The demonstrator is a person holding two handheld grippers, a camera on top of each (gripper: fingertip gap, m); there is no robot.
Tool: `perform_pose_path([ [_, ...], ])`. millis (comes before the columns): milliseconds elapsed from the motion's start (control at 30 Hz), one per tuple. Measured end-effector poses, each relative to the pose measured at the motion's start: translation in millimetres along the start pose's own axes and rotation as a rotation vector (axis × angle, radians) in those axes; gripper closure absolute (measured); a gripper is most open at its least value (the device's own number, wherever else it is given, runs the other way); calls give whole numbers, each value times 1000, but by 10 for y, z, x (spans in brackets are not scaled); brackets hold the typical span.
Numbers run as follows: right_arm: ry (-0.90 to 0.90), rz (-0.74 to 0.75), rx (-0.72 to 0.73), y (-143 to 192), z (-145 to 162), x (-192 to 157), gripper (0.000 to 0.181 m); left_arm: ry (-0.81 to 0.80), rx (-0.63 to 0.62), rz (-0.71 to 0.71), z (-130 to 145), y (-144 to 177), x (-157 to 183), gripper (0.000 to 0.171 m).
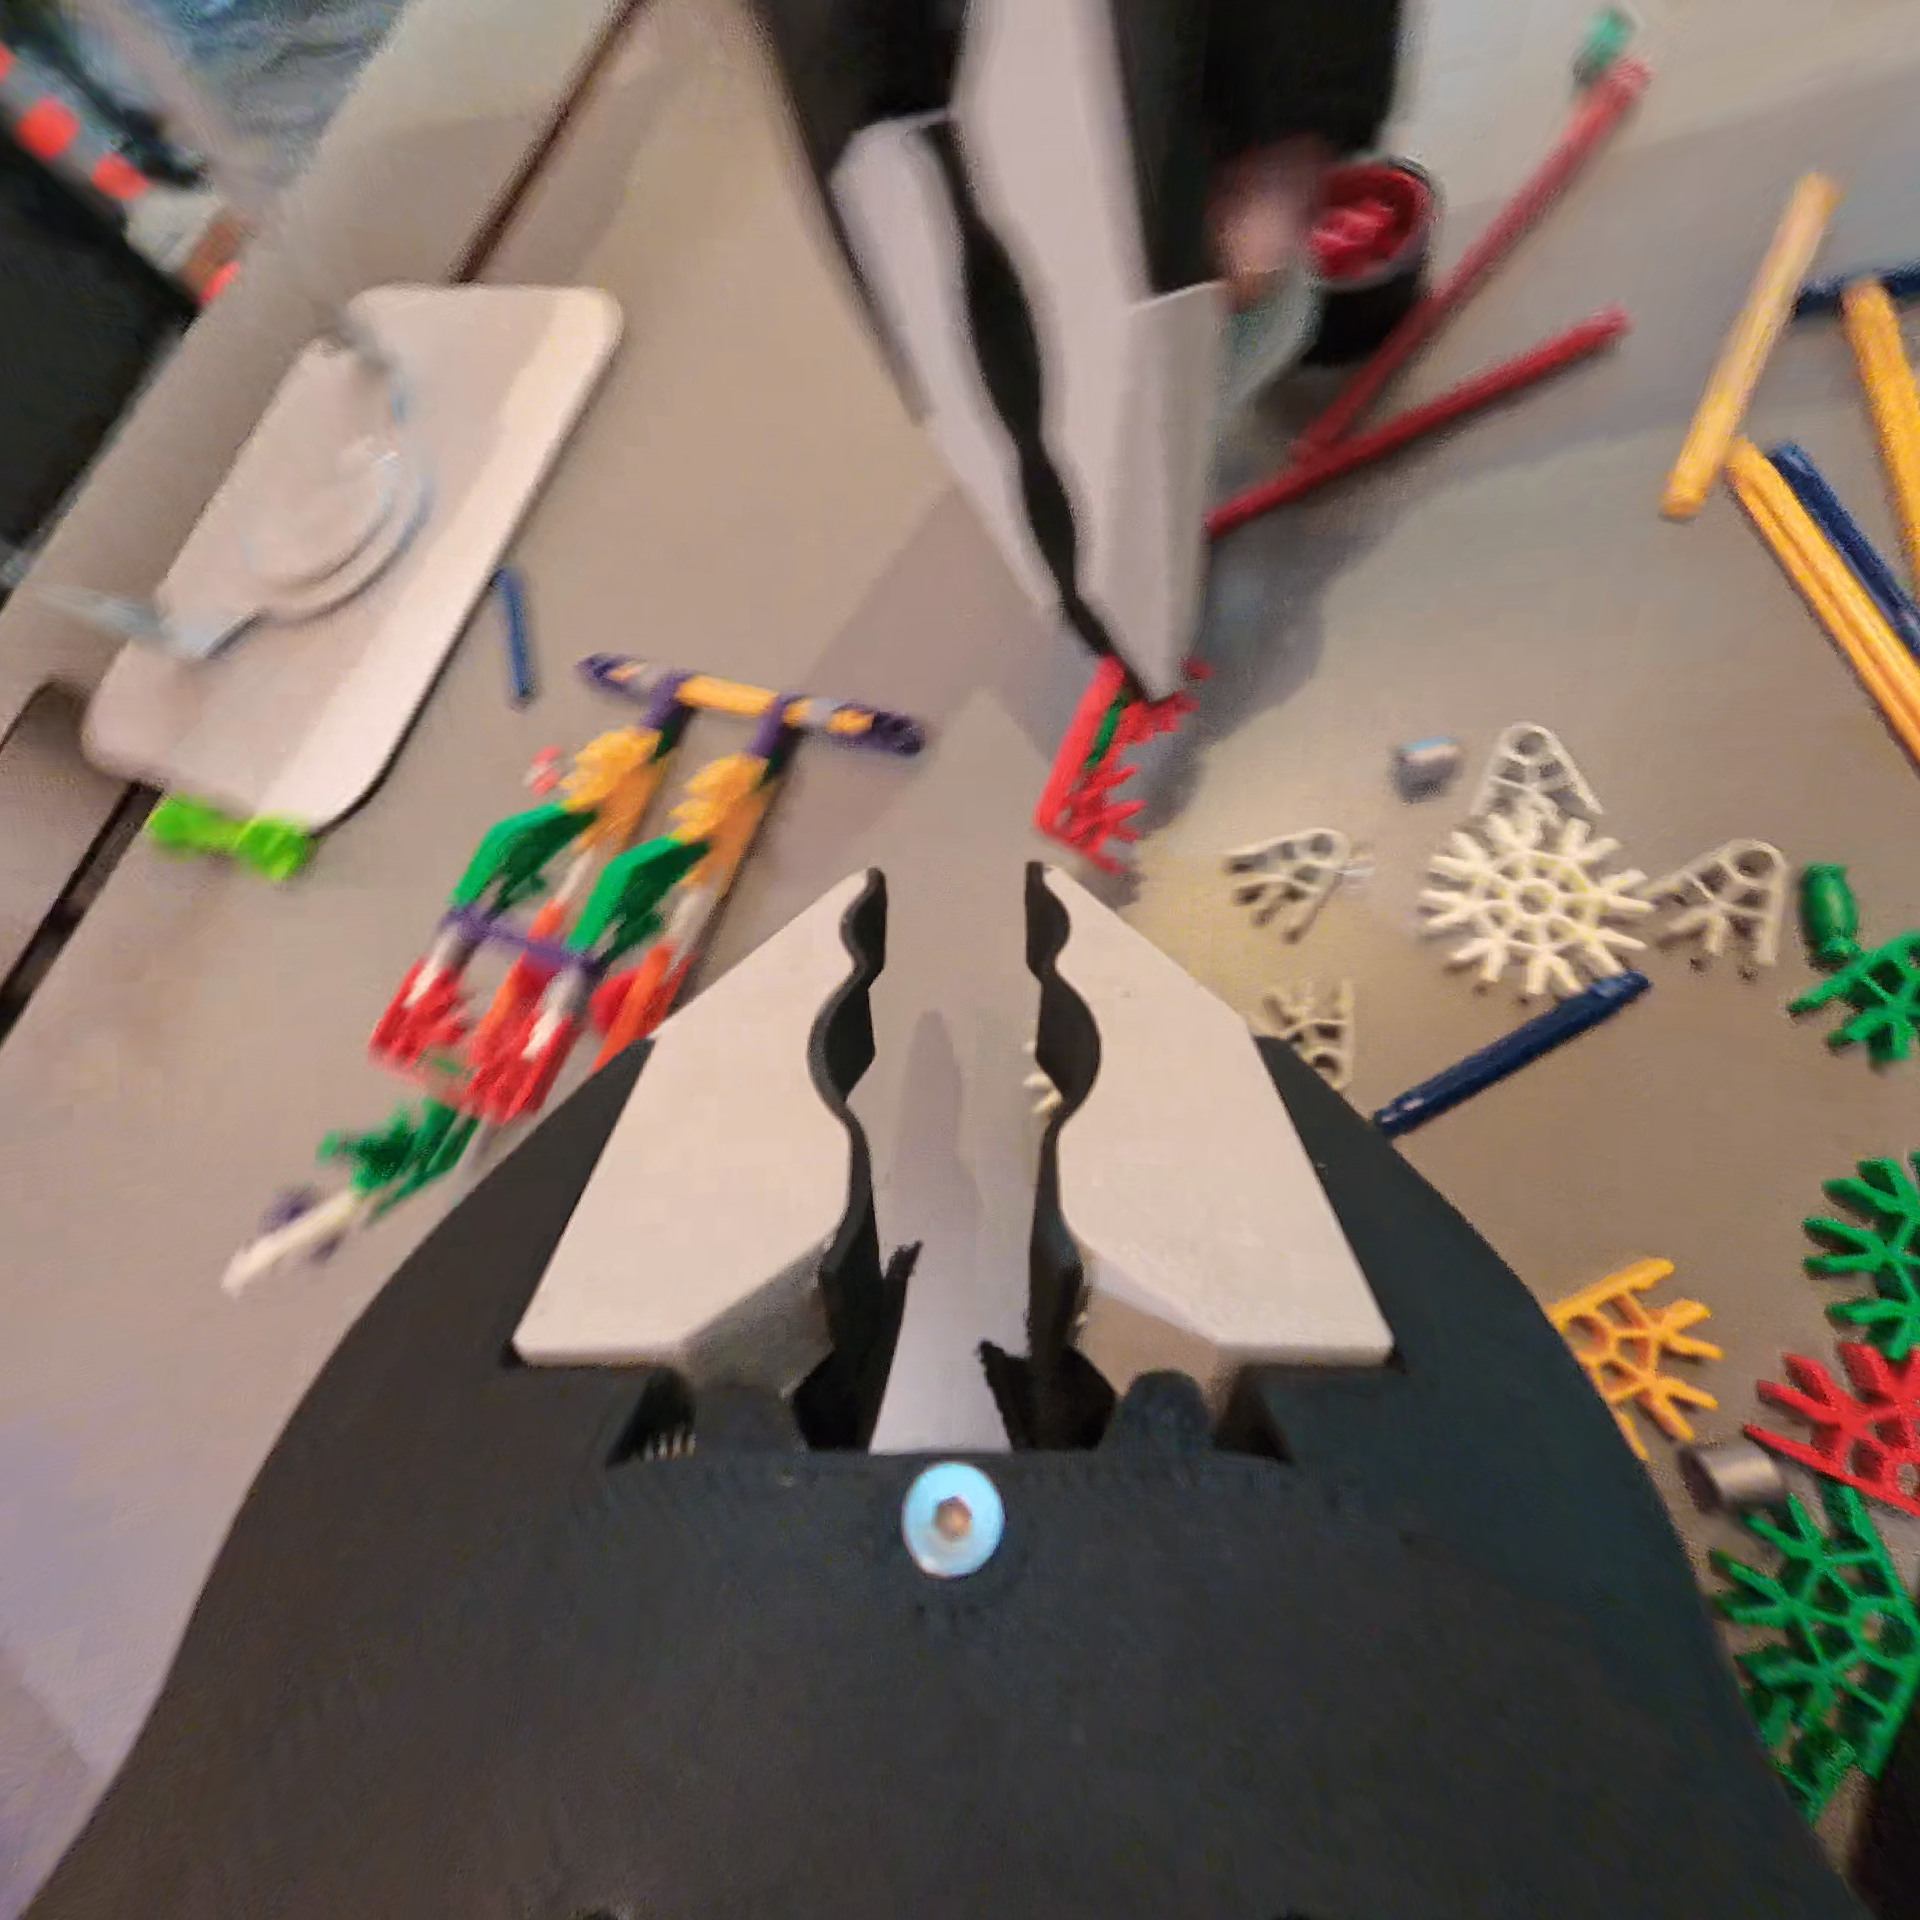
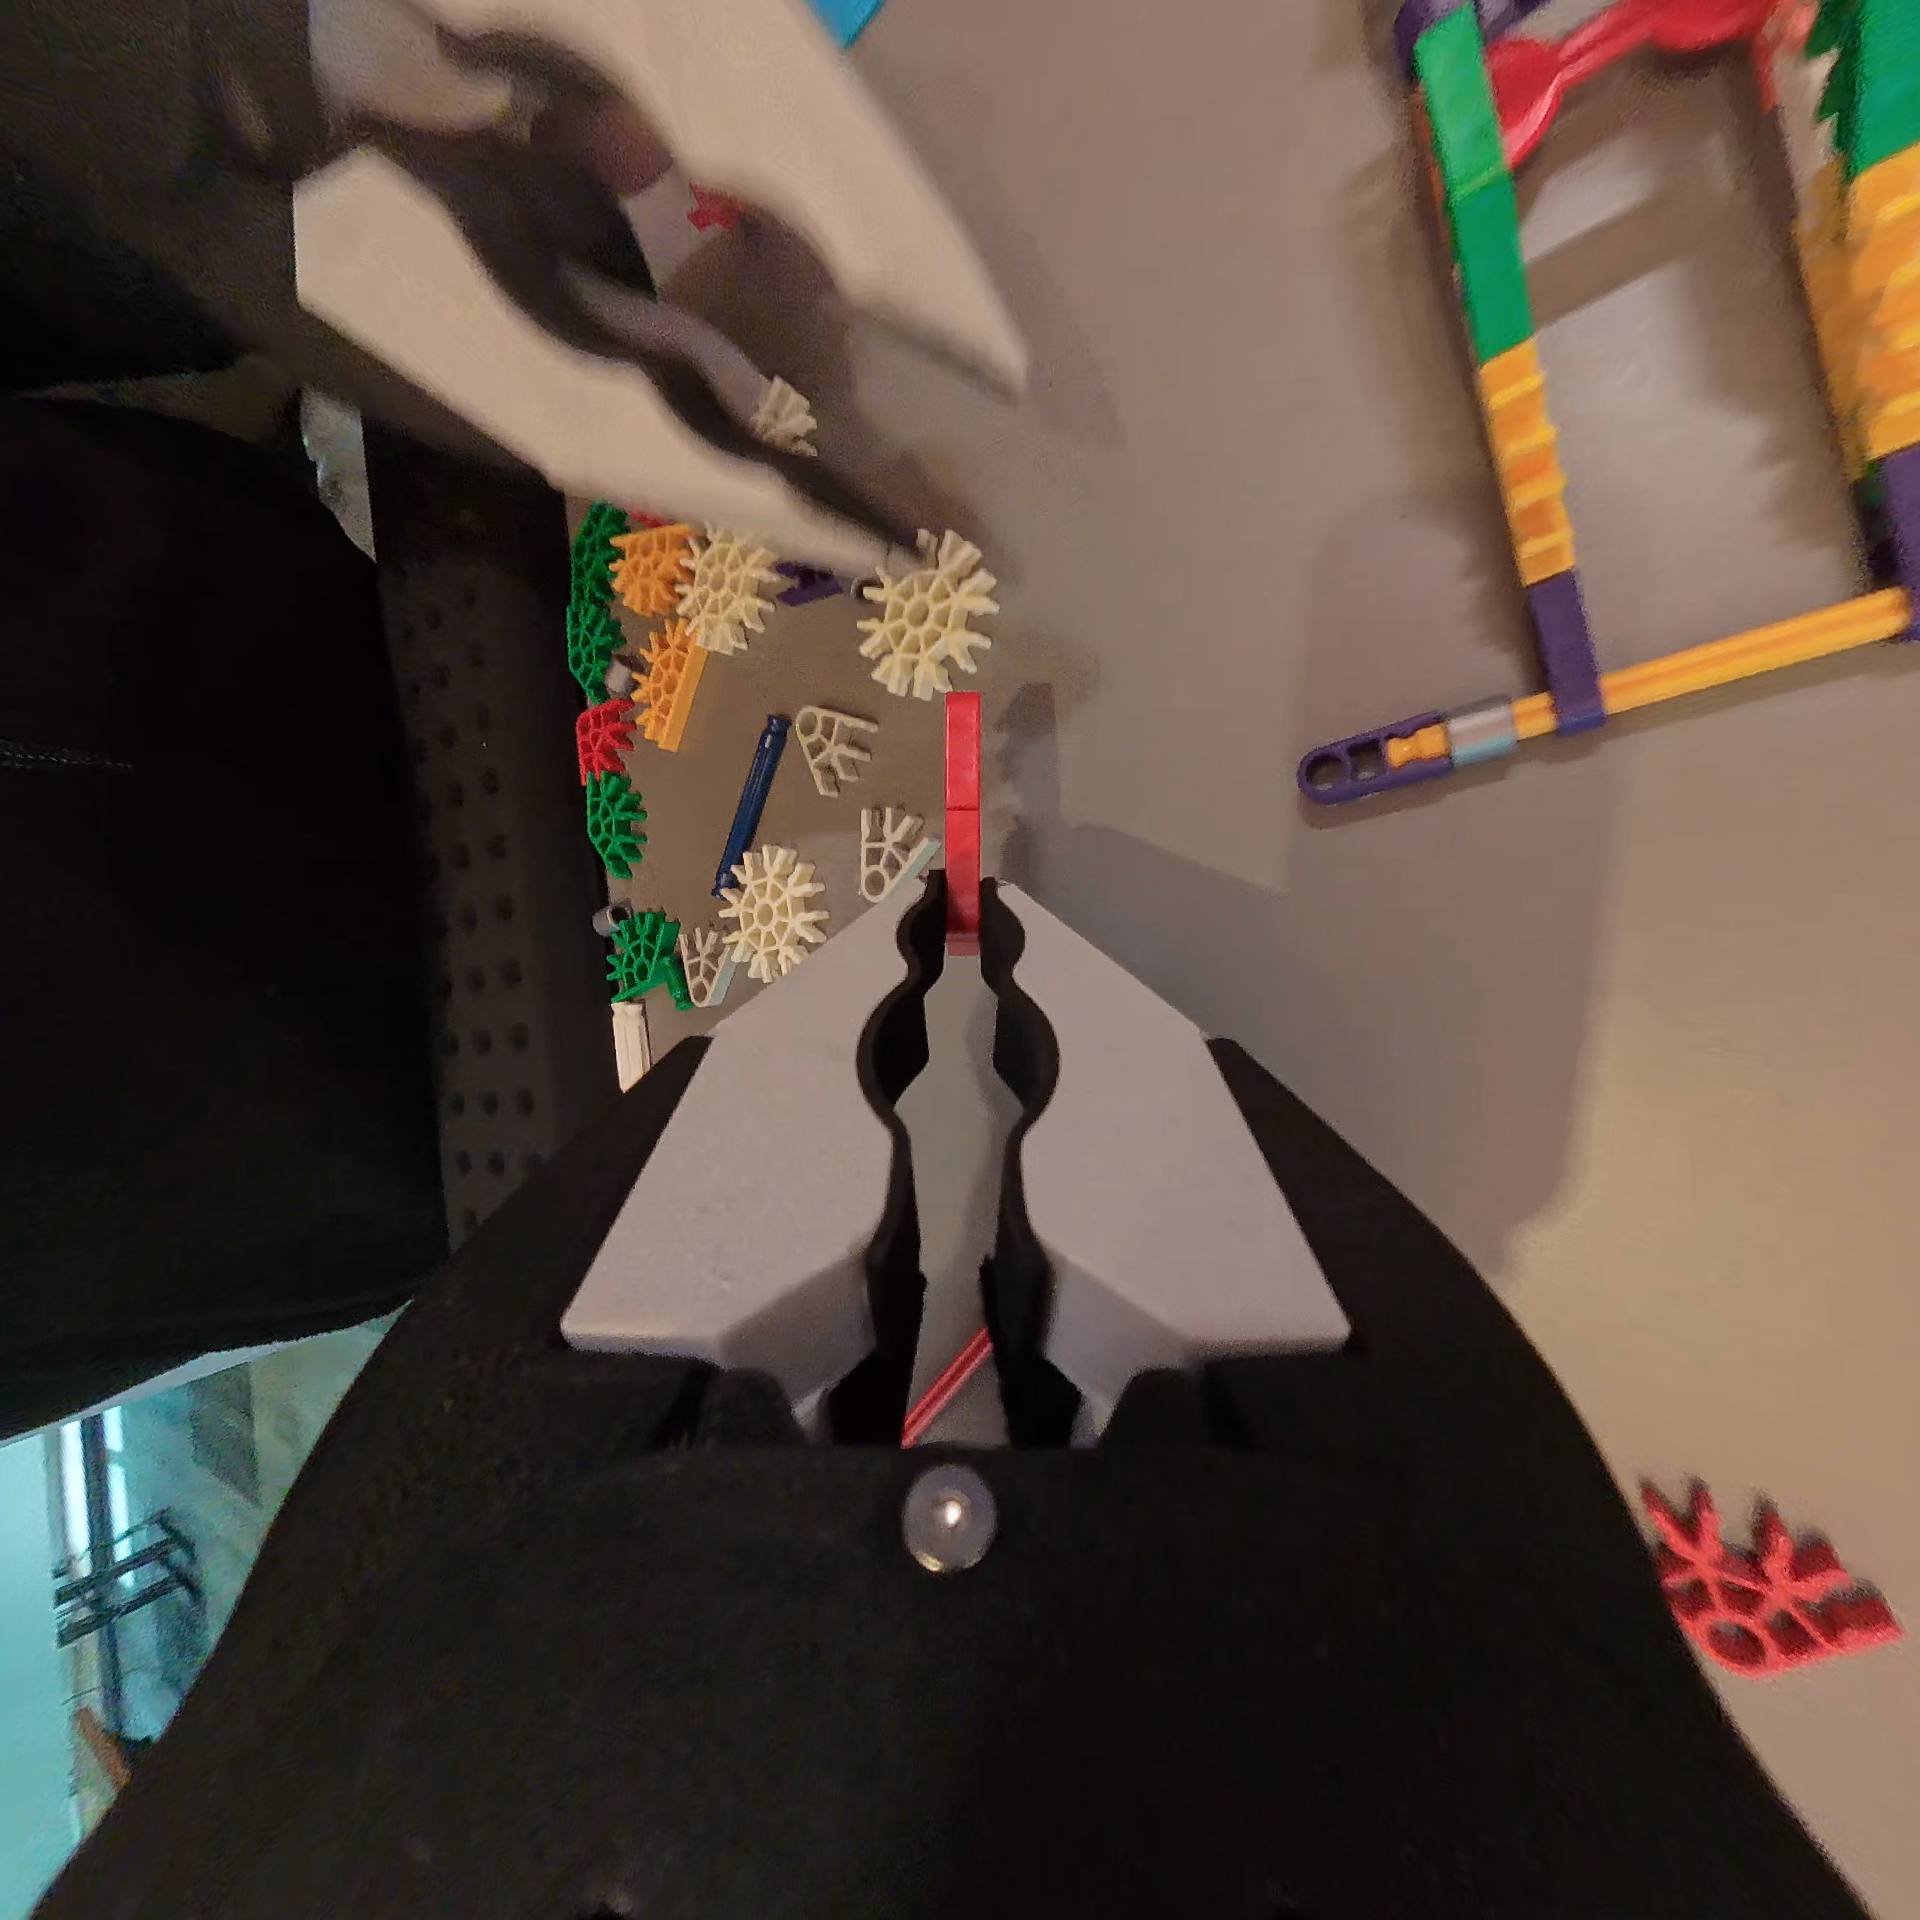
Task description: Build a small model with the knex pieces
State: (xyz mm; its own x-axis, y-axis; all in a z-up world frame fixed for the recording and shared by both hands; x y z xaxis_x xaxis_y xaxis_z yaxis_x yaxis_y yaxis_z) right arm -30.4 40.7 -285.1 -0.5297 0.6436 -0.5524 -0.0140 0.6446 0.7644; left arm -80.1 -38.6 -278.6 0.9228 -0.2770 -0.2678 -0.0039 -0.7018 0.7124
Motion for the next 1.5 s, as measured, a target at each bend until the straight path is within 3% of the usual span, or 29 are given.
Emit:
perform_pose_path([
  [133,42,39,48,233,-103,0,178,300,45,-172,364,373,-666,140],
  [233,65,48,104,376,-248,-31,178,421,-77,-147,780,390,-1025,128],
  [300,67,68,110,407,-325,-25,178,444,-87,-76,869,332,-1112,131],
  [367,62,71,125,407,-388,-28,178,507,-111,66,886,224,-1045,137],
  [467,42,85,153,412,-419,-36,178,481,-55,133,693,209,-832,157],
  [633,-14,115,238,483,-373,-67,178,416,-15,286,277,121,-161,147],
  [733,-41,120,279,458,-342,-115,178,347,97,438,89,251,190,148],
  [867,-87,164,337,346,-384,-175,178,445,198,183,261,574,-330,152],
  [933,-116,170,386,283,-460,-187,179,505,156,148,434,560,-611,147],
  [1000,-142,174,430,225,-550,-181,178,560,92,212,539,395,-723,131],
  [1133,-175,221,458,123,-667,-129,178,553,10,388,538,114,-490,136],
  [1267,-194,275,431,43,-650,-87,178,508,53,440,402,101,-208,148],
  [1500,-184,287,332,14,-482,-59,178,437,48,182,336,136,-278,129],
])
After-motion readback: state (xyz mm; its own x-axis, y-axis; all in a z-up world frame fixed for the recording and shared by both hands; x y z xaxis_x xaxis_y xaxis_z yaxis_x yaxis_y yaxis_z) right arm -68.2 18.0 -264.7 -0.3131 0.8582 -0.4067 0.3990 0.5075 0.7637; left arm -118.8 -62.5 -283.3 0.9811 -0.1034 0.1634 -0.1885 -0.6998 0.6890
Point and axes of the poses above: each gripper's, where its closed fingertips meet, y back along the fingers, z out of its underside, x = y × z across the jaws, the point moved 4 cm from there along y, back along the fingers, and after that the axes turned 7 degrees about -x, right-handed, at the moved point
